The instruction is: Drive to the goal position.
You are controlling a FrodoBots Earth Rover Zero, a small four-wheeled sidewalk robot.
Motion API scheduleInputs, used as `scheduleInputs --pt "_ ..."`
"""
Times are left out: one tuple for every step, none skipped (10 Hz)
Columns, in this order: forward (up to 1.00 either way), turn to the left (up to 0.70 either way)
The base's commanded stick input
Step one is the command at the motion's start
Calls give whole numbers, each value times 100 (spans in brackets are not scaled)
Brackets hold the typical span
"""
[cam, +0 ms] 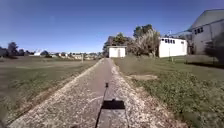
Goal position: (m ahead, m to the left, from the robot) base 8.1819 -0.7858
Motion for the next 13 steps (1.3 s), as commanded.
scheduleInputs --pt "70 -2" --pt "70 -2" --pt "70 -2" --pt "70 -2" --pt "70 -2" --pt "70 -3" --pt "70 -10" --pt "70 -23" --pt "70 -18" --pt "70 -1" --pt "70 0" --pt "70 0" --pt "70 0"
